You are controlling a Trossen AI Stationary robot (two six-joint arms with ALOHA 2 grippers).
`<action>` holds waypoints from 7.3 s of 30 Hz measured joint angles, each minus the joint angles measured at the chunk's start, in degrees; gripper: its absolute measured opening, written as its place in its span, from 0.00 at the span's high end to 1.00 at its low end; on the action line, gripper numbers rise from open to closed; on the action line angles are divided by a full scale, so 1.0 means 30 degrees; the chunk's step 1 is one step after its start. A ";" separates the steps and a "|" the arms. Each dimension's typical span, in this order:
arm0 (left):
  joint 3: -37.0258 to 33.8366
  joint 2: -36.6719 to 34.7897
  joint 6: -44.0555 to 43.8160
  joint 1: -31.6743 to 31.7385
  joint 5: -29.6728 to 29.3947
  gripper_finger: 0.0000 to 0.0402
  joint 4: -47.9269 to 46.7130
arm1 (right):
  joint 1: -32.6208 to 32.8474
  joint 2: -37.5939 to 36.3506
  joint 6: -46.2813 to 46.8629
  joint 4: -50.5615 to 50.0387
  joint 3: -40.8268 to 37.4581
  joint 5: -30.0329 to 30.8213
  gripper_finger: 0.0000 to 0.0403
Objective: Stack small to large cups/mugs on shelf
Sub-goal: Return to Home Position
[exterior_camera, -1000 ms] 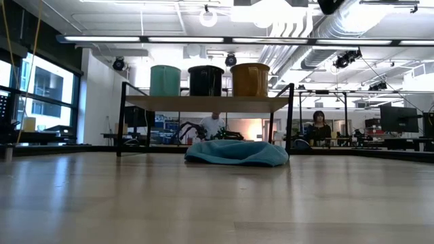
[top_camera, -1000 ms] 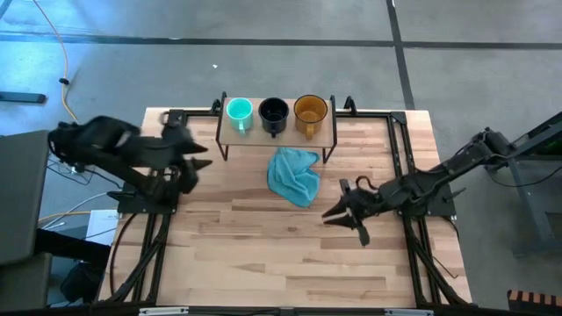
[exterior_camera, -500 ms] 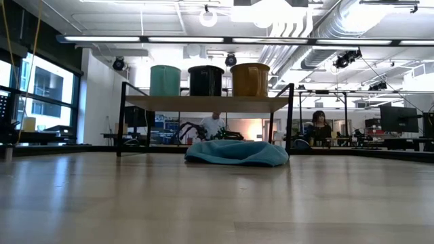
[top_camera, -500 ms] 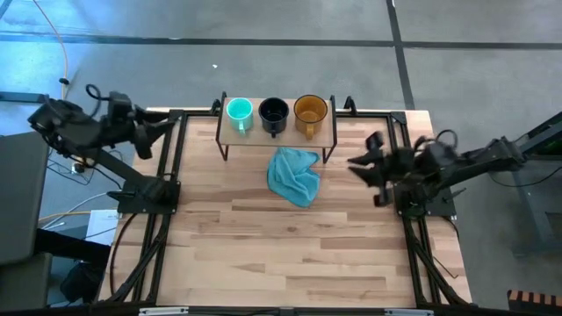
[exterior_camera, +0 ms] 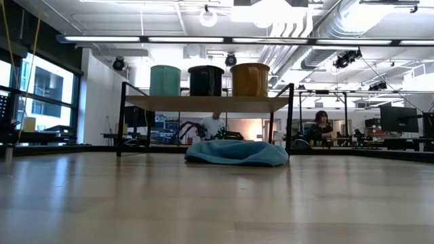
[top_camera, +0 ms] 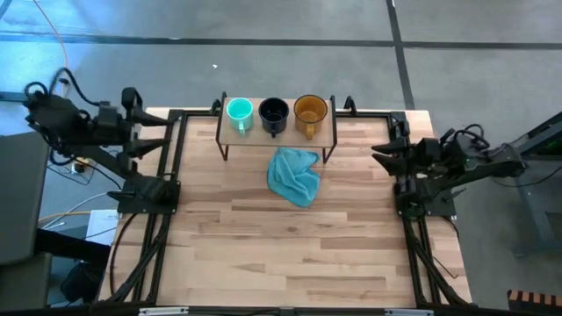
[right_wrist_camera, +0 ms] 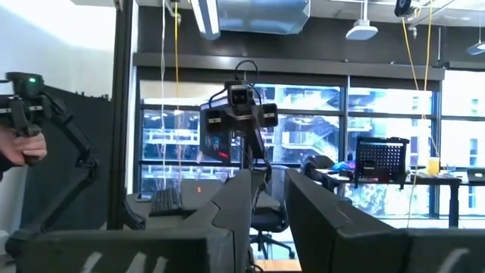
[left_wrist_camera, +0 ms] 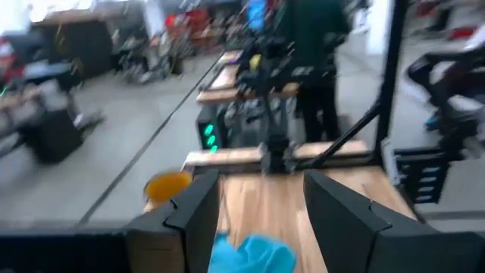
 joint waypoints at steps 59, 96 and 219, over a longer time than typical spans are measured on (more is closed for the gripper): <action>-2.1274 -0.0104 -0.4201 0.9365 1.8982 0.55 3.4950 | -0.0596 -0.1160 0.3988 -0.3042 0.0000 -0.7467 0.82; -2.1252 -0.7468 -0.1623 0.6989 1.3414 0.55 2.2463 | -0.0962 -0.4779 0.4011 -0.5610 -0.2806 -0.3642 0.82; -2.9784 -1.1172 -0.5902 0.7002 1.2184 0.55 2.0975 | -0.3327 -0.6410 0.6489 0.3617 -1.2101 -0.4672 0.96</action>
